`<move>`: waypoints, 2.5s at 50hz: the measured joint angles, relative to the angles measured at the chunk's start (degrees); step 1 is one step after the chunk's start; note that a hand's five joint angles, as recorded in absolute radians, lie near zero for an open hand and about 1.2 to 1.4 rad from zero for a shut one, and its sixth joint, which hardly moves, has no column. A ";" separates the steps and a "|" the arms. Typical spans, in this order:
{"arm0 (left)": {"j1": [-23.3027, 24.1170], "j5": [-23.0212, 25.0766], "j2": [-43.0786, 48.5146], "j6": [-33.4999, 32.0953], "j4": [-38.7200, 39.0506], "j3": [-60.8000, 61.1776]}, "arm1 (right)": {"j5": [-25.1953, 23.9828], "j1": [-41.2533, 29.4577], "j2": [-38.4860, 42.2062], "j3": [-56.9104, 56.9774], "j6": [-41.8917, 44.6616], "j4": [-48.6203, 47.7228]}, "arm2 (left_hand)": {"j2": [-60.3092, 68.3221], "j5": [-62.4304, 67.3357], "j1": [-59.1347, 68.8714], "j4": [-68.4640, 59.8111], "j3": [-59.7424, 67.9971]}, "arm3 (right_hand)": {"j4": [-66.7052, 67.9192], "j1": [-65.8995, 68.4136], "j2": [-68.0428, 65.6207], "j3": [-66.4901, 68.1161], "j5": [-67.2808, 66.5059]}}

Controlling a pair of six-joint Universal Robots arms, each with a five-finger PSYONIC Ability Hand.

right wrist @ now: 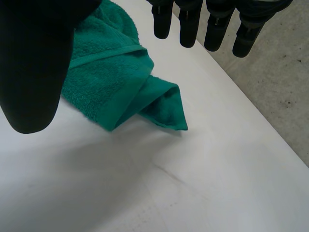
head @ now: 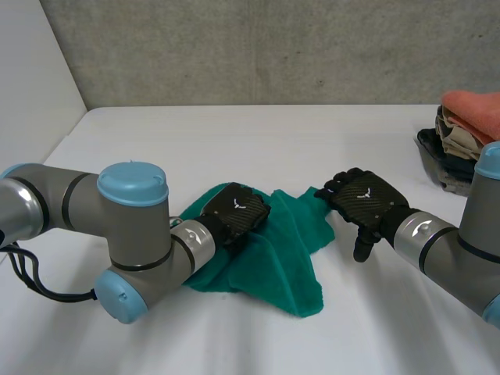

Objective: Fold the laundry.

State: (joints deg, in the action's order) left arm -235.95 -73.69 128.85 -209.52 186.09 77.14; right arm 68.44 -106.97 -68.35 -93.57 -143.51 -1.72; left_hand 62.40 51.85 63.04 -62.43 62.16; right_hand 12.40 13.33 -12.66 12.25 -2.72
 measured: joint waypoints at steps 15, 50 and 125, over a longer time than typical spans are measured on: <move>-1.00 -0.76 -0.19 -0.35 0.36 1.02 | -0.03 0.51 -0.11 0.33 -0.62 -0.60 | 0.24 0.50 0.87 -0.38 0.43 | 0.00 0.00 0.00 0.00 0.00; -3.48 -14.64 -41.44 -0.46 -1.21 23.21 | -16.92 -3.25 26.73 33.42 8.95 1.83 | 5.93 4.38 3.20 -6.18 6.18 | 10.81 9.87 -9.70 10.98 -11.06; -20.06 -11.63 -10.01 -2.51 37.62 -23.11 | 17.93 -0.34 15.01 51.31 -3.51 -31.89 | 6.29 4.38 3.20 -6.45 6.40 | 56.28 49.67 -55.36 56.14 -54.85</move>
State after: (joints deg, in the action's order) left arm -256.02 -85.32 118.83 -212.03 223.72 54.03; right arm 86.37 -107.30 -53.34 -42.26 -147.02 -33.61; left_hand 68.69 56.22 66.24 -68.88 68.56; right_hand 68.68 63.00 -68.02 68.38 -57.57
